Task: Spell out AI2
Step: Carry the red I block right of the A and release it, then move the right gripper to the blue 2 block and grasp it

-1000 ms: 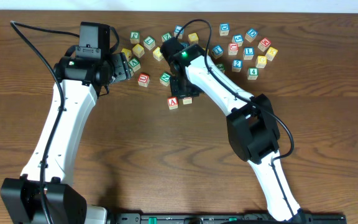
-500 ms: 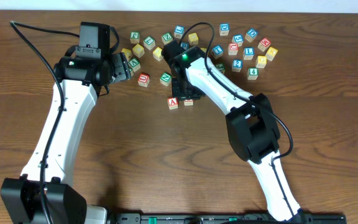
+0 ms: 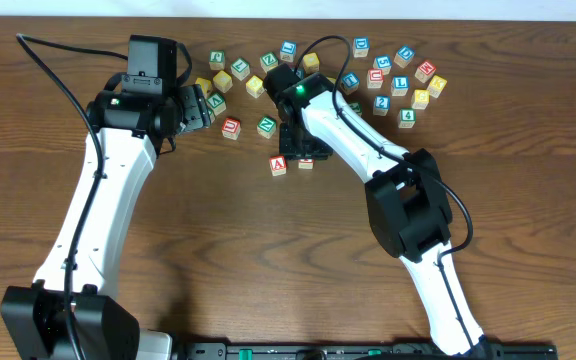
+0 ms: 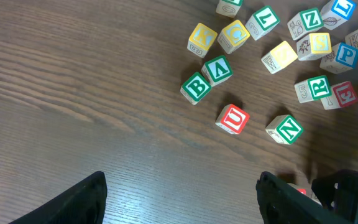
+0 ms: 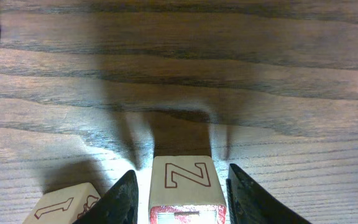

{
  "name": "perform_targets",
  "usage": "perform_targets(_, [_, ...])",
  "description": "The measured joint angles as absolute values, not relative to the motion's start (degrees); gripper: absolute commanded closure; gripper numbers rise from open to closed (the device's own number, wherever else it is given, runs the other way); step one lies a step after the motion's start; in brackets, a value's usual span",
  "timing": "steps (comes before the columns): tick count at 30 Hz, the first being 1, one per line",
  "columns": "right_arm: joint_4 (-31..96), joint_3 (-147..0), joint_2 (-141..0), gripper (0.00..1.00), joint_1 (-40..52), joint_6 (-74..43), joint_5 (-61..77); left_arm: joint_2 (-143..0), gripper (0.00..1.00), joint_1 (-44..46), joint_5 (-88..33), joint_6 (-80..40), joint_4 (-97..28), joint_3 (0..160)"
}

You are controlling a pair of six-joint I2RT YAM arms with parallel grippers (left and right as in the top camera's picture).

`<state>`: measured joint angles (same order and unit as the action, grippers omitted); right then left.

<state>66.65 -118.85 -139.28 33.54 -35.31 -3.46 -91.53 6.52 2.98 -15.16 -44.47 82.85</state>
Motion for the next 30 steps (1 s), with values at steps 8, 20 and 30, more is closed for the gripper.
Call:
perform_targets(8, [67.8,-120.4,-139.2,0.42,33.4,-30.4,-2.9,-91.5,0.24,6.5,3.0,-15.2,-44.5,82.8])
perform_targets(20, [67.4,-131.8,-133.2,0.29,22.2,-19.3,-2.4,-91.5,0.24,6.5,3.0,-15.2,-44.5,82.8])
perform_targets(30, [65.4,-132.1,-132.7,0.36,13.2,-19.0,-2.4,-91.5,0.24,6.5,3.0,-15.2,-44.5,82.8])
